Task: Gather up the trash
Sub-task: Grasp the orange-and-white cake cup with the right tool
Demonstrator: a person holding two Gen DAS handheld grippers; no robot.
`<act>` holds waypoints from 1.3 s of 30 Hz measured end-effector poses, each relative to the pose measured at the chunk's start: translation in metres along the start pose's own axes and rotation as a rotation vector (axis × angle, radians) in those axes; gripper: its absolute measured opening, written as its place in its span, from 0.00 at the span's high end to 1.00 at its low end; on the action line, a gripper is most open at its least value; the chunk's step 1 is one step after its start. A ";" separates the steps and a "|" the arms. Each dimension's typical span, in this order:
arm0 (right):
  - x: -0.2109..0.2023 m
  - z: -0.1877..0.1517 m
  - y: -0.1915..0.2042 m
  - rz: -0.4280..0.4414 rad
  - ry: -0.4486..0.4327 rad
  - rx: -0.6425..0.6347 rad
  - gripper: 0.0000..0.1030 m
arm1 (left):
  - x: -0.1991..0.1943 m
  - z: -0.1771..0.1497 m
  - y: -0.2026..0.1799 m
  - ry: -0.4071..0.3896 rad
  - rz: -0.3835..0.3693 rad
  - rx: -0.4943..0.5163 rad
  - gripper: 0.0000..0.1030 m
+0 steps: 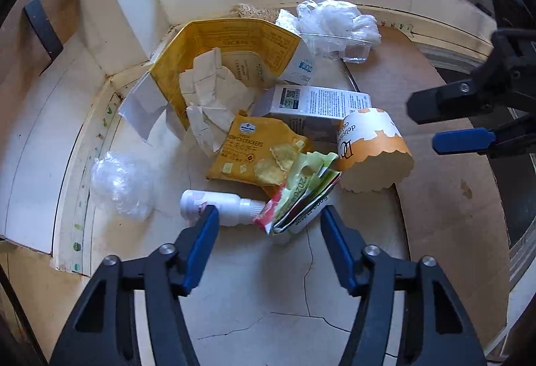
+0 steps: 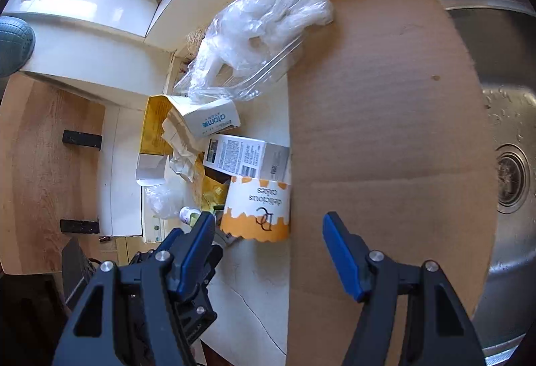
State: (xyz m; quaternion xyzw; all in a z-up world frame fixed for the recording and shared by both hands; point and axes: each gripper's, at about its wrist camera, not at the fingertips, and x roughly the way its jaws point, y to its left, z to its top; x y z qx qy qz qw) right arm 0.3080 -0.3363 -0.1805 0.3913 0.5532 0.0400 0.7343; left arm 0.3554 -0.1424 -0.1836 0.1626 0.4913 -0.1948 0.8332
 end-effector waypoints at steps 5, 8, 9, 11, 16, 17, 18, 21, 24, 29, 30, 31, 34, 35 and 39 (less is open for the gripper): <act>0.016 0.007 0.011 0.002 0.019 0.000 0.35 | 0.002 0.001 -0.002 0.000 -0.021 0.001 0.91; 0.024 0.009 0.017 -0.003 0.033 -0.014 0.35 | -0.003 0.000 0.004 -0.017 -0.034 -0.033 0.93; 0.027 0.010 0.019 -0.006 0.040 -0.017 0.35 | -0.006 -0.002 0.007 -0.022 -0.040 -0.047 0.93; 0.033 0.010 0.020 -0.011 0.053 -0.019 0.35 | -0.013 -0.005 0.015 -0.034 -0.048 -0.085 0.94; 0.042 0.005 0.025 -0.032 0.074 -0.044 0.35 | -0.031 -0.022 0.037 -0.035 -0.068 -0.188 0.95; 0.045 0.003 0.027 -0.037 0.079 -0.055 0.35 | -0.034 -0.026 0.041 -0.033 -0.065 -0.202 0.95; 0.047 0.001 0.028 -0.040 0.082 -0.067 0.35 | -0.037 -0.029 0.044 -0.031 -0.063 -0.214 0.96; 0.052 -0.004 0.032 -0.060 0.092 -0.102 0.35 | -0.046 -0.039 0.050 -0.031 -0.061 -0.251 0.97; 0.054 -0.009 0.036 -0.071 0.090 -0.127 0.49 | -0.060 -0.050 0.055 -0.043 -0.062 -0.282 0.97; 0.046 -0.026 0.044 -0.084 0.066 -0.166 0.61 | -0.081 -0.061 0.055 -0.076 -0.056 -0.272 0.98; 0.044 -0.029 0.045 -0.083 0.065 -0.169 0.63 | -0.083 -0.062 0.055 -0.075 -0.056 -0.265 0.98; 0.041 -0.034 0.046 -0.085 0.063 -0.174 0.63 | -0.085 -0.065 0.055 -0.074 -0.049 -0.261 0.98; 0.032 -0.050 0.054 -0.087 0.041 -0.192 0.64 | -0.084 -0.074 0.055 -0.046 -0.055 -0.265 0.93; 0.027 -0.054 0.056 -0.089 0.030 -0.203 0.67 | -0.080 -0.076 0.058 -0.027 -0.075 -0.277 0.81; 0.017 -0.068 0.060 -0.081 0.009 -0.224 0.72 | -0.068 -0.081 0.071 -0.019 -0.085 -0.341 0.35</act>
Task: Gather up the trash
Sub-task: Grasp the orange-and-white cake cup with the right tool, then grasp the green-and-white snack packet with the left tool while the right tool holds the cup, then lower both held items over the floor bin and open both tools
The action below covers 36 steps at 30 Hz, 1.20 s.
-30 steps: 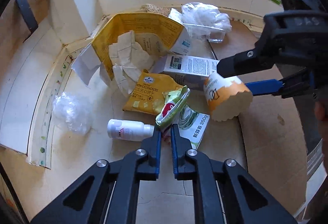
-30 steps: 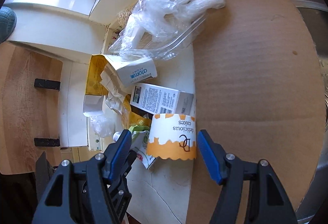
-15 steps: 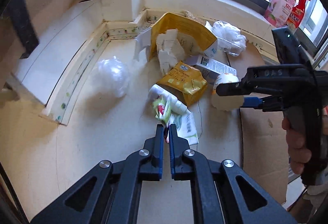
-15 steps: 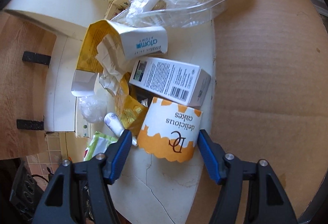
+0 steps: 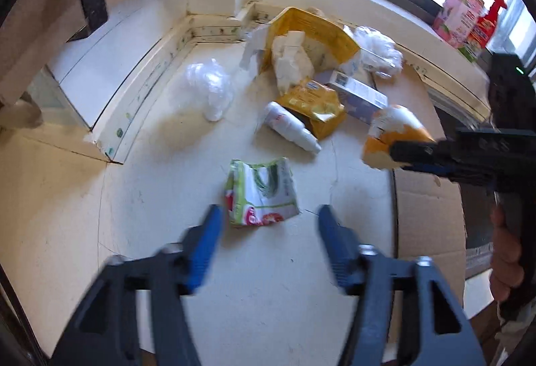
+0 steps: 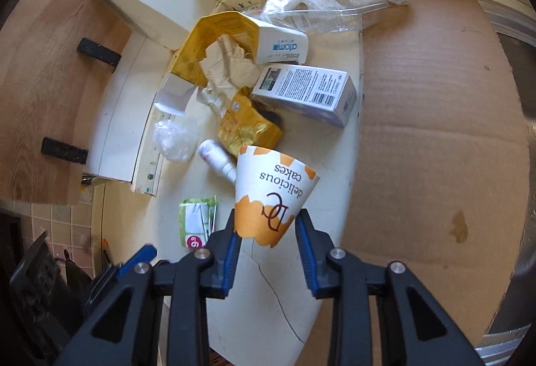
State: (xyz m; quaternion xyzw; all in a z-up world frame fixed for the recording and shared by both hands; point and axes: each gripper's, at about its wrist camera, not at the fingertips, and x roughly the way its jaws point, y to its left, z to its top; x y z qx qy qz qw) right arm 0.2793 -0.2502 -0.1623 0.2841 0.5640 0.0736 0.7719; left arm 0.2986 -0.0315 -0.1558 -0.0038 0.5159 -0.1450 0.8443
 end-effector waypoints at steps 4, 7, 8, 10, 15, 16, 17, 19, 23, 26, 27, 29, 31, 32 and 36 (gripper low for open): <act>-0.010 -0.008 -0.002 0.014 -0.018 -0.008 0.74 | 0.015 0.006 0.006 -0.002 0.008 -0.031 0.34; -0.016 -0.011 -0.006 0.023 -0.028 -0.012 0.74 | 0.033 0.010 0.011 0.018 0.003 -0.042 0.42; -0.017 -0.013 -0.008 0.025 -0.028 -0.014 0.74 | 0.041 0.011 0.012 0.033 -0.001 -0.047 0.55; -0.020 -0.014 -0.010 0.028 -0.030 -0.017 0.76 | 0.055 0.012 0.016 0.071 -0.013 -0.068 0.72; -0.024 -0.016 -0.014 0.033 -0.039 -0.037 0.81 | 0.061 0.010 0.018 0.050 -0.041 -0.118 0.89; -0.025 -0.017 -0.015 0.038 -0.041 -0.042 0.83 | 0.060 0.010 0.018 0.044 -0.042 -0.122 0.90; -0.026 -0.019 -0.015 0.043 -0.045 -0.044 0.84 | 0.058 0.009 0.017 0.038 -0.043 -0.126 0.91; -0.029 -0.022 -0.014 0.053 -0.053 -0.049 0.85 | 0.051 0.007 0.016 0.025 -0.033 -0.131 0.91; -0.033 -0.036 -0.007 0.069 -0.062 -0.051 0.85 | 0.019 -0.002 0.016 -0.022 -0.058 -0.158 0.92; -0.040 -0.052 0.000 0.074 -0.065 -0.054 0.85 | -0.008 -0.014 0.014 -0.055 -0.061 -0.135 0.92; -0.042 -0.058 0.003 0.075 -0.067 -0.057 0.85 | -0.017 -0.020 0.013 -0.063 -0.057 -0.121 0.92; -0.050 -0.076 0.012 0.076 -0.079 -0.064 0.85 | -0.038 -0.033 0.012 -0.086 -0.054 -0.093 0.92; -0.057 -0.096 0.020 0.080 -0.087 -0.070 0.85 | -0.056 -0.048 0.011 -0.101 -0.061 -0.073 0.92; -0.060 -0.106 0.025 0.081 -0.091 -0.071 0.85 | -0.063 -0.053 0.011 -0.104 -0.065 -0.067 0.92; -0.070 -0.156 0.042 0.081 -0.097 -0.086 0.85 | -0.096 -0.091 0.011 -0.112 -0.075 -0.030 0.91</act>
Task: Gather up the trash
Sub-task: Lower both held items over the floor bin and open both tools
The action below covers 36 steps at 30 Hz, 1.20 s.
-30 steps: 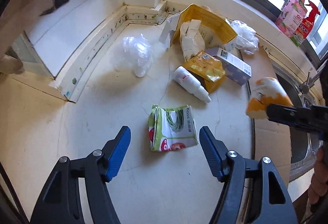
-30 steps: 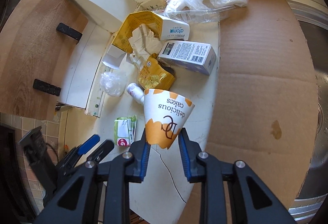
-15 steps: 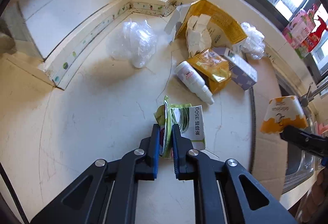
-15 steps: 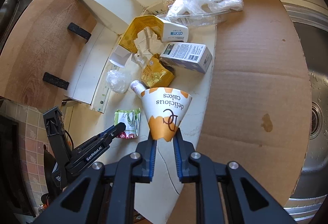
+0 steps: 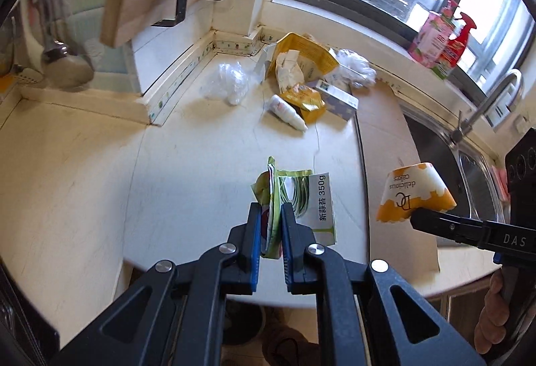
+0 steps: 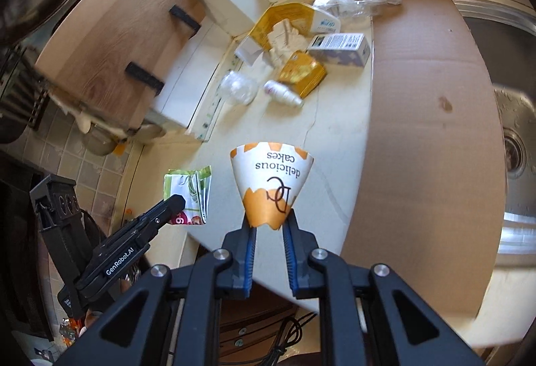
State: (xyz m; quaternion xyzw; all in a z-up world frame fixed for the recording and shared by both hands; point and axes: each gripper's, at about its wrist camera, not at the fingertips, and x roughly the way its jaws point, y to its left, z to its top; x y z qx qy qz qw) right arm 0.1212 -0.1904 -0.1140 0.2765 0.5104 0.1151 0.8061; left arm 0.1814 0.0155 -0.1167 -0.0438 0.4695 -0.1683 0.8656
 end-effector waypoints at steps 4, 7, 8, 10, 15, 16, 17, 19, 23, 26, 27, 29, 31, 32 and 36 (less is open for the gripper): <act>-0.003 -0.052 0.020 -0.006 0.022 -0.018 0.85 | -0.026 -0.043 0.001 0.013 0.013 0.040 0.91; 0.003 -0.096 0.031 -0.023 0.055 -0.038 0.85 | -0.036 -0.079 0.002 0.036 0.013 0.066 0.91; 0.007 -0.112 0.034 -0.030 0.072 -0.043 0.85 | -0.038 -0.092 0.003 0.050 0.013 0.076 0.91; 0.017 -0.137 0.034 -0.043 0.110 -0.038 0.85 | -0.039 -0.115 0.006 0.081 0.011 0.081 0.91; 0.053 -0.188 0.019 -0.083 0.215 0.005 0.85 | -0.022 -0.167 0.020 0.188 0.012 0.069 0.91; 0.063 -0.196 0.013 -0.091 0.237 0.019 0.85 | -0.015 -0.177 0.024 0.210 0.013 0.062 0.91; 0.071 -0.202 0.008 -0.100 0.250 0.027 0.85 | -0.006 -0.187 0.028 0.227 0.014 0.051 0.91; 0.092 -0.214 -0.007 -0.114 0.278 0.044 0.85 | 0.015 -0.206 0.037 0.264 0.019 0.020 0.91; 0.144 -0.232 -0.046 -0.150 0.340 0.074 0.85 | 0.074 -0.247 0.057 0.330 0.044 -0.025 0.91; 0.196 -0.246 -0.079 -0.179 0.380 0.061 0.85 | 0.129 -0.279 0.077 0.376 0.070 -0.065 0.91; 0.212 -0.249 -0.088 -0.188 0.393 0.058 0.85 | 0.151 -0.291 0.084 0.387 0.081 -0.078 0.91; 0.250 -0.256 -0.111 -0.200 0.421 0.050 0.84 | 0.186 -0.310 0.095 0.392 0.107 -0.079 0.91; 0.289 -0.264 -0.134 -0.215 0.446 0.038 0.84 | 0.217 -0.326 0.104 0.400 0.119 -0.085 0.90; 0.303 -0.269 -0.142 -0.220 0.455 0.027 0.83 | 0.235 -0.335 0.110 0.400 0.118 -0.089 0.90; 0.369 -0.279 -0.175 -0.241 0.492 0.017 0.76 | 0.287 -0.359 0.121 0.382 0.165 -0.035 0.89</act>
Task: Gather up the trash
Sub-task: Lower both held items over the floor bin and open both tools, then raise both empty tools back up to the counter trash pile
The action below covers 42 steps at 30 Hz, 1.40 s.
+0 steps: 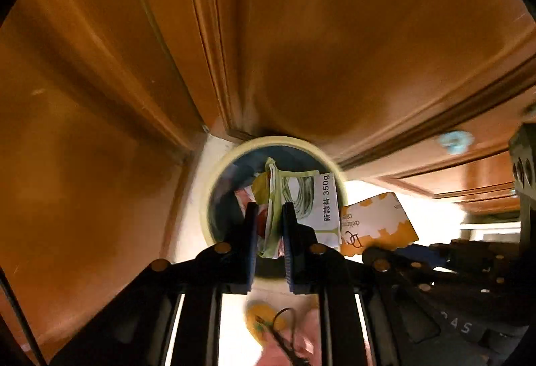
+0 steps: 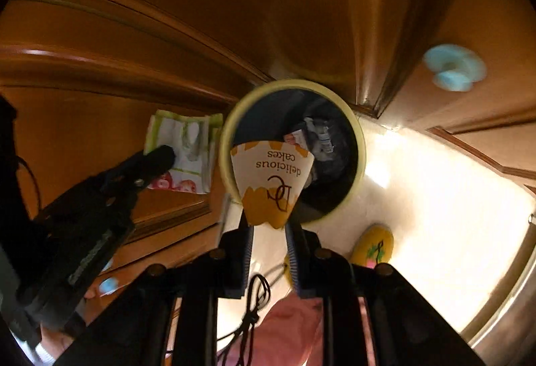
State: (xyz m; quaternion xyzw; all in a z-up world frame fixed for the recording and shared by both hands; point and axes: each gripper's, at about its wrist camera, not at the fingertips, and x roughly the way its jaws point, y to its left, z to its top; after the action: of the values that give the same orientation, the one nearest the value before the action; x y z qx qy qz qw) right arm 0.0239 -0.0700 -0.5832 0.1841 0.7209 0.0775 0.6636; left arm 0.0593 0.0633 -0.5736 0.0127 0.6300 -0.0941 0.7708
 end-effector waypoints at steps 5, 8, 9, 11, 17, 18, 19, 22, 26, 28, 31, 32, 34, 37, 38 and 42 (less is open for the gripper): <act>0.041 0.018 -0.015 0.007 0.023 0.008 0.62 | 0.039 0.001 0.008 0.017 0.003 -0.022 0.58; 0.045 0.018 -0.016 -0.002 0.013 -0.004 0.54 | 0.046 0.001 0.013 0.016 0.012 -0.053 0.37; 0.046 0.017 -0.017 -0.002 0.016 -0.005 0.53 | 0.048 0.001 0.012 0.022 0.012 -0.065 0.35; 0.045 0.013 -0.017 -0.006 0.027 0.004 0.53 | 0.050 0.000 0.015 0.043 0.022 -0.086 0.33; 0.015 -0.005 -0.013 0.014 0.040 0.009 0.53 | 0.028 -0.010 0.019 0.091 0.026 -0.130 0.33; 0.006 -0.008 -0.009 0.017 0.038 0.008 0.53 | 0.019 -0.012 0.018 0.095 0.026 -0.128 0.33; -0.006 -0.013 -0.006 0.020 0.037 0.007 0.53 | 0.012 -0.012 0.019 0.098 0.024 -0.124 0.33; -0.046 -0.029 0.004 0.039 0.027 0.008 0.53 | -0.024 -0.012 0.011 0.101 0.013 -0.112 0.33; -0.106 -0.045 0.023 0.049 -0.002 -0.004 0.53 | -0.084 -0.008 0.002 0.076 -0.004 -0.091 0.33; -0.141 -0.053 0.036 0.056 -0.022 -0.012 0.53 | -0.123 -0.003 -0.003 0.058 -0.024 -0.085 0.32; -0.199 -0.066 0.056 0.062 -0.076 -0.035 0.53 | -0.180 0.004 -0.011 0.011 -0.040 -0.057 0.27; -0.216 -0.070 0.062 0.068 -0.096 -0.041 0.53 | -0.202 0.006 -0.014 -0.012 -0.042 -0.043 0.24; -0.248 -0.077 0.072 0.069 -0.133 -0.047 0.53 | -0.237 0.009 -0.018 -0.046 -0.040 -0.024 0.23; -0.296 -0.088 0.087 0.080 -0.197 -0.062 0.53 | -0.294 0.014 -0.023 -0.093 -0.065 -0.016 0.23; -0.309 -0.092 0.090 0.080 -0.219 -0.072 0.53 | -0.312 0.017 -0.024 -0.112 -0.072 -0.016 0.22; -0.375 -0.109 0.106 0.052 -0.371 -0.104 0.53 | -0.376 0.022 -0.029 -0.183 -0.084 -0.012 0.19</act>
State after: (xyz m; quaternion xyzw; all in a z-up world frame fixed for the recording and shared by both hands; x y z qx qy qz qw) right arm -0.0469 -0.0959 -0.1856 0.1792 0.5764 0.0963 0.7915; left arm 0.0054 0.0804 -0.2005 -0.0270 0.5576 -0.1232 0.8205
